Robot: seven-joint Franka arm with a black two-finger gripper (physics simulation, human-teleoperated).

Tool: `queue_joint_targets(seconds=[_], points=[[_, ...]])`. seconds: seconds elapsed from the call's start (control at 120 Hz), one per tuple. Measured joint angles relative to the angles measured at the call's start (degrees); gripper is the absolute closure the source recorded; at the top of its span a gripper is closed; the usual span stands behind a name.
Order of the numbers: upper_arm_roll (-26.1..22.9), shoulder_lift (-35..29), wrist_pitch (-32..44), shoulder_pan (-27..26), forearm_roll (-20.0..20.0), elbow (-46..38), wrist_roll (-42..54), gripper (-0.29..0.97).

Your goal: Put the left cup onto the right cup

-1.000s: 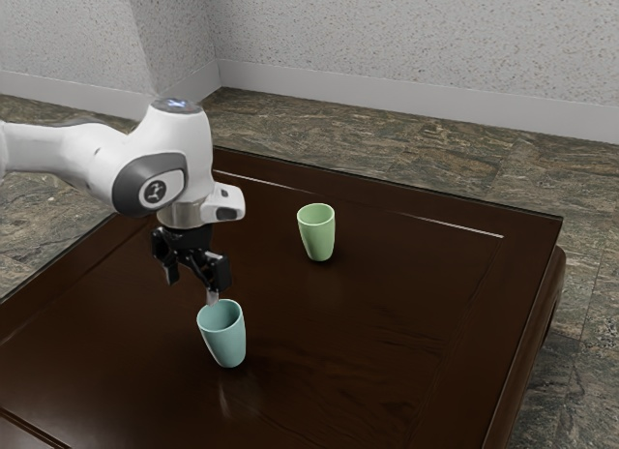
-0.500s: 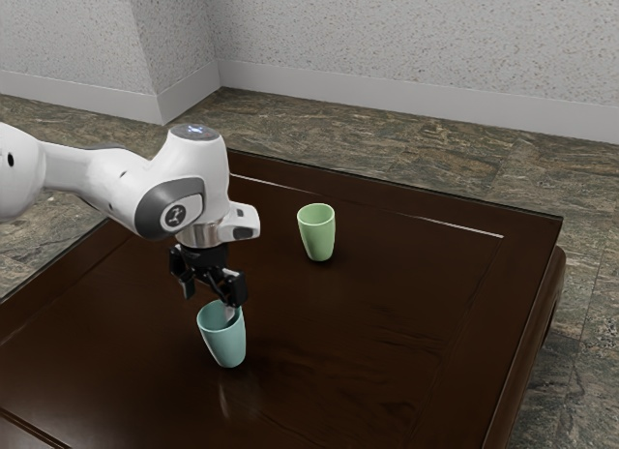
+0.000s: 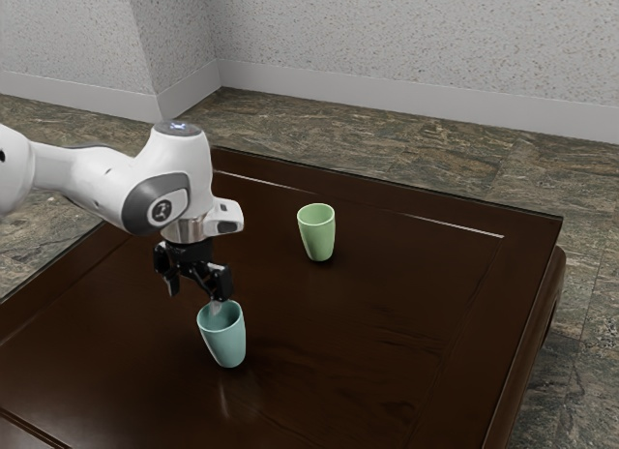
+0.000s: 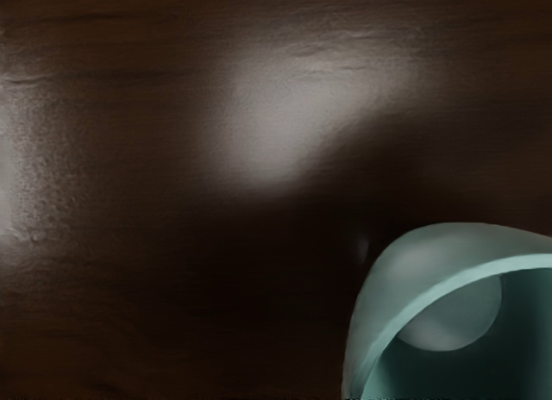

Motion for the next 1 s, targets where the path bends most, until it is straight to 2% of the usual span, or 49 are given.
queue_joint_targets(seconds=[0.408,0.492,0.633,0.717,0.842,1.0], points=[[-0.32,4.65,2.33,-0.57,-0.80,-0.27,-0.26,0.00],[-0.35,4.88,2.83,-0.33,-1.14,-0.28,-0.27,0.12],[-0.35,4.86,3.31,-0.23,-1.61,-0.25,-0.32,0.44],[-0.35,4.85,3.46,-0.23,-1.80,-0.07,-0.36,0.57],[-0.37,4.85,3.61,-0.31,-2.08,0.32,-0.46,0.68],[-0.74,4.85,4.23,-0.94,-2.25,0.56,-0.88,0.73]])
